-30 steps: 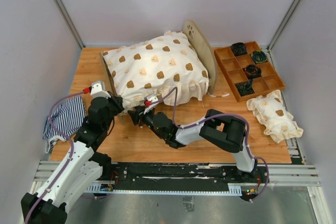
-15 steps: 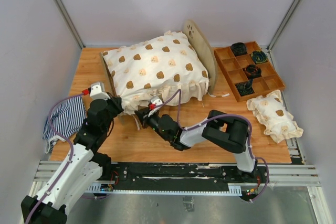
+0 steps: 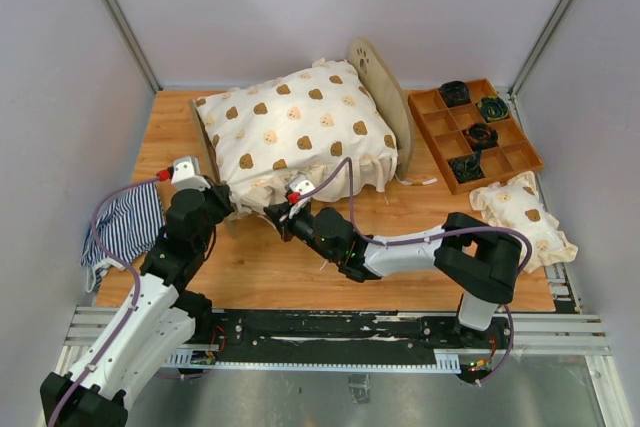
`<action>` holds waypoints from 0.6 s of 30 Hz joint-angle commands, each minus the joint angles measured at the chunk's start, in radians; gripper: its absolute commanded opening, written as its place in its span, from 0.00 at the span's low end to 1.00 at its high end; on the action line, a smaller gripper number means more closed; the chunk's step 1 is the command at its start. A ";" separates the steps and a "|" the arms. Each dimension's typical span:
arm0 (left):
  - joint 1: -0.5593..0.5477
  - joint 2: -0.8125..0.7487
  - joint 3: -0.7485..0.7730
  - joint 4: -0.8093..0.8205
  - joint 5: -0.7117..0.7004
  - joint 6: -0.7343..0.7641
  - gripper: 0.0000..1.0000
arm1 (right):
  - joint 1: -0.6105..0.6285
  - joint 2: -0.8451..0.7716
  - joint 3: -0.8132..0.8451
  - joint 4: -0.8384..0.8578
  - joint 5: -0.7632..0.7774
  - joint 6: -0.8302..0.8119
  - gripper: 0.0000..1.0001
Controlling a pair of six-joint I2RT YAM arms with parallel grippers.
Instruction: Set up the pet bed
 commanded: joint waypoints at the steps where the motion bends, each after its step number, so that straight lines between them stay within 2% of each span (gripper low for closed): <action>1: 0.006 -0.008 -0.009 0.034 -0.085 0.028 0.00 | -0.010 -0.072 0.037 -0.201 -0.073 -0.020 0.00; 3: 0.005 -0.008 -0.011 0.036 -0.081 0.022 0.00 | -0.009 -0.058 0.060 -0.247 -0.189 0.034 0.00; 6: 0.005 -0.007 -0.016 0.041 -0.085 0.008 0.00 | -0.009 -0.002 0.081 -0.171 -0.400 0.186 0.00; 8: 0.006 -0.004 -0.019 0.045 -0.082 0.001 0.00 | -0.012 0.023 0.110 -0.169 -0.454 0.280 0.00; 13: 0.006 0.009 -0.021 0.049 -0.084 0.001 0.00 | -0.028 0.023 0.072 -0.176 -0.391 0.526 0.00; 18: 0.005 0.014 -0.021 0.053 -0.092 0.004 0.00 | -0.023 0.072 0.033 -0.043 -0.332 0.601 0.00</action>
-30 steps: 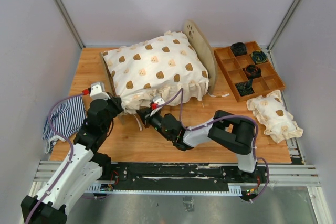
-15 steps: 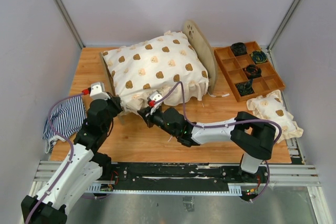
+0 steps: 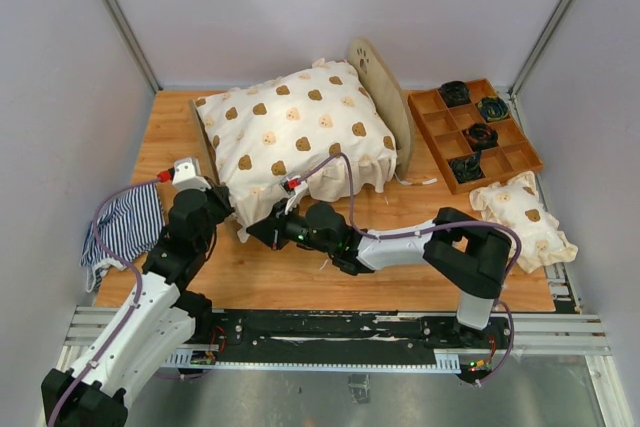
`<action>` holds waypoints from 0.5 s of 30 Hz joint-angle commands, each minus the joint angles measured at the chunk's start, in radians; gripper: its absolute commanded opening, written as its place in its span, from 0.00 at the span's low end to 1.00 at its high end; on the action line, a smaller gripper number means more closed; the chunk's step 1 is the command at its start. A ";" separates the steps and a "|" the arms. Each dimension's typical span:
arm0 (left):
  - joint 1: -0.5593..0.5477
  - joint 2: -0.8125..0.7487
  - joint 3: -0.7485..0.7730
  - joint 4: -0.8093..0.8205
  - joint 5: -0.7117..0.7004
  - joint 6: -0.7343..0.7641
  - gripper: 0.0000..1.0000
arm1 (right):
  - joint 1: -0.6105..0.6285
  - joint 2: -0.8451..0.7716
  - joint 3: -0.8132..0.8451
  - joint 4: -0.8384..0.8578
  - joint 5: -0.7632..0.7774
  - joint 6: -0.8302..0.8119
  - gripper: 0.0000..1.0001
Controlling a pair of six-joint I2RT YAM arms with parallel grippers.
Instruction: Set up the pet bed
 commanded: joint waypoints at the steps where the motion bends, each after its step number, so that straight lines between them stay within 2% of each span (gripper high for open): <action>1: 0.006 -0.002 -0.007 0.041 -0.071 0.010 0.00 | 0.010 0.057 -0.033 0.127 0.022 0.157 0.00; 3: 0.005 -0.005 -0.008 0.038 -0.070 0.009 0.00 | 0.007 0.078 -0.026 0.147 0.000 0.119 0.02; 4: 0.005 -0.007 -0.008 0.036 -0.071 0.009 0.00 | -0.004 0.063 -0.032 0.117 -0.008 0.084 0.08; 8: 0.005 -0.008 -0.003 0.029 -0.050 0.011 0.00 | -0.051 -0.190 -0.122 -0.205 0.186 -0.092 0.39; 11: 0.006 0.002 0.005 0.019 -0.036 0.000 0.01 | -0.078 -0.303 -0.108 -0.450 0.329 -0.225 0.51; 15: 0.005 0.017 0.070 -0.041 -0.062 -0.031 0.39 | -0.100 -0.329 -0.114 -0.494 0.367 -0.369 0.51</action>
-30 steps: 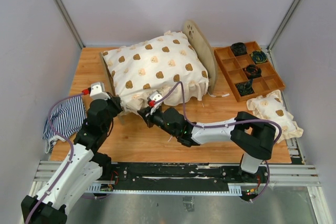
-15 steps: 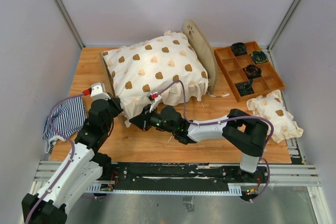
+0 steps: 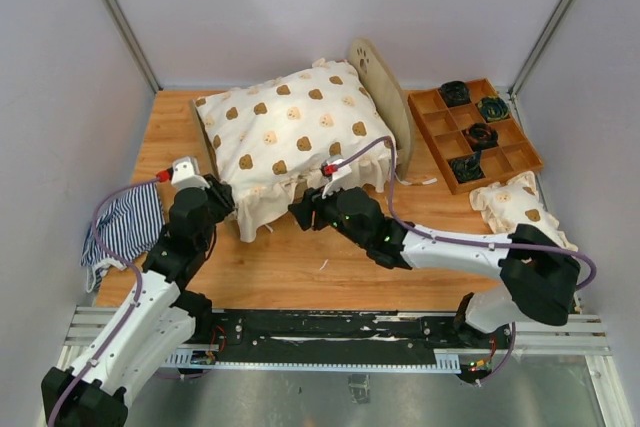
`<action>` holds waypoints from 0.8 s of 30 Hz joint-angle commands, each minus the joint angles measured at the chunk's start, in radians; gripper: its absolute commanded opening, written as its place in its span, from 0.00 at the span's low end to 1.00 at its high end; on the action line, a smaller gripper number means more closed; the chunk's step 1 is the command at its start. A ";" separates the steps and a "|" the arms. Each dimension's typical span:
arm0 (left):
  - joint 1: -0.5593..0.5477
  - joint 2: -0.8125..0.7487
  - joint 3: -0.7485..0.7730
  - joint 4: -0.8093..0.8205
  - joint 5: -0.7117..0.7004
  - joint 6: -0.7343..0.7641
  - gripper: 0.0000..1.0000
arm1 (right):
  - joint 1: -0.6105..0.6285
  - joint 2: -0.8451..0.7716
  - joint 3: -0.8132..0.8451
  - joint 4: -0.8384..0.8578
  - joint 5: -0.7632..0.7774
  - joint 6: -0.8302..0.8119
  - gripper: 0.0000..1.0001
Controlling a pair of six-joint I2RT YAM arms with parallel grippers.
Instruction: Set up the pet bed
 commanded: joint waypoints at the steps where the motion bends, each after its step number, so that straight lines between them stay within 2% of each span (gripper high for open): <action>1: 0.005 0.009 0.090 -0.056 -0.059 -0.035 0.48 | -0.024 -0.005 0.005 -0.151 0.137 -0.263 0.49; 4: 0.005 0.005 0.166 -0.145 -0.085 -0.038 0.60 | -0.030 0.020 -0.001 -0.082 0.085 -0.476 0.46; 7: 0.005 0.003 0.242 -0.250 -0.073 -0.021 0.65 | -0.039 0.046 -0.006 -0.010 0.082 -0.621 0.49; 10: 0.004 -0.013 0.273 -0.297 0.038 -0.011 0.66 | -0.054 0.094 0.025 -0.006 0.141 -0.646 0.51; 14: 0.005 -0.032 0.251 -0.310 0.196 -0.041 0.66 | -0.060 0.157 0.021 0.084 0.202 -0.697 0.51; 20: 0.005 -0.069 0.182 -0.296 0.254 -0.093 0.64 | -0.088 0.242 0.044 0.187 0.238 -0.725 0.51; 22: 0.005 -0.080 0.150 -0.290 0.253 -0.106 0.64 | -0.090 0.265 0.053 0.213 0.250 -0.738 0.46; 24: 0.005 -0.094 0.112 -0.271 0.286 -0.134 0.65 | -0.090 0.272 0.050 0.224 0.265 -0.751 0.28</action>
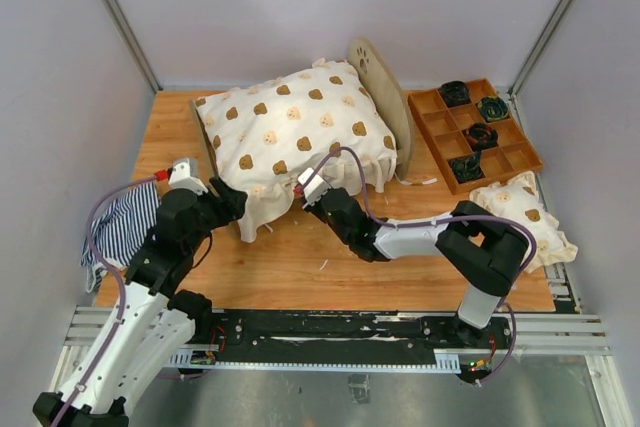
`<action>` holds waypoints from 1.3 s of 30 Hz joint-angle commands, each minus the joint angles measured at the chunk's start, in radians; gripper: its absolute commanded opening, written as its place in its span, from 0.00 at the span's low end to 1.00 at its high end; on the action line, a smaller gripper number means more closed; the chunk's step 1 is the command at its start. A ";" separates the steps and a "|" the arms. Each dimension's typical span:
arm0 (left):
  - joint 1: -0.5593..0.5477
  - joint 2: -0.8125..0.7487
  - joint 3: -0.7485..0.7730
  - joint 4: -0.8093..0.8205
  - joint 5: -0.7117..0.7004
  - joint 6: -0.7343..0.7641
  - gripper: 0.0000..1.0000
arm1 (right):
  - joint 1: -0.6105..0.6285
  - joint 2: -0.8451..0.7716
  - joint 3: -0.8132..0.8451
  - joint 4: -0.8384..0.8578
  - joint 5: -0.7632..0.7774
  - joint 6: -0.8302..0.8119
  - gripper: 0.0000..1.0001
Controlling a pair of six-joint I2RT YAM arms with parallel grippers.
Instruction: Set up the pet bed
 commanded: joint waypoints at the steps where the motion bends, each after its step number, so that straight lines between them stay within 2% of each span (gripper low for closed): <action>1: 0.004 -0.032 -0.071 0.025 0.078 -0.068 0.65 | -0.013 0.009 0.021 0.104 0.063 -0.048 0.19; 3: 0.004 -0.045 -0.101 0.044 0.101 -0.089 0.65 | -0.013 -0.018 -0.013 0.124 0.055 -0.046 0.03; 4: 0.005 -0.046 -0.111 0.048 0.107 -0.099 0.66 | -0.015 -0.042 -0.033 0.130 0.044 -0.044 0.01; 14: 0.004 -0.036 -0.178 0.065 0.051 -0.153 0.66 | -0.033 -0.145 -0.146 0.182 -0.163 -0.048 0.00; 16: 0.003 -0.027 -0.172 0.059 0.014 -0.141 0.61 | -0.038 -0.163 -0.167 0.191 -0.187 -0.055 0.00; 18: 0.004 -0.023 -0.166 0.059 -0.021 -0.138 0.47 | -0.045 -0.182 -0.186 0.192 -0.190 -0.060 0.00; 21: 0.002 -0.009 -0.163 0.065 -0.057 -0.128 0.32 | -0.060 -0.215 -0.222 0.192 -0.189 -0.052 0.00; 24: 0.004 0.003 -0.156 0.064 -0.073 -0.128 0.10 | -0.078 -0.241 -0.249 0.186 -0.188 -0.043 0.00; 26: 0.003 0.002 -0.155 0.065 -0.081 -0.134 0.01 | -0.089 -0.254 -0.264 0.186 -0.186 -0.036 0.00; 39: 0.004 -0.022 -0.136 0.044 -0.169 -0.108 0.00 | -0.177 -0.374 -0.348 0.221 -0.171 0.033 0.00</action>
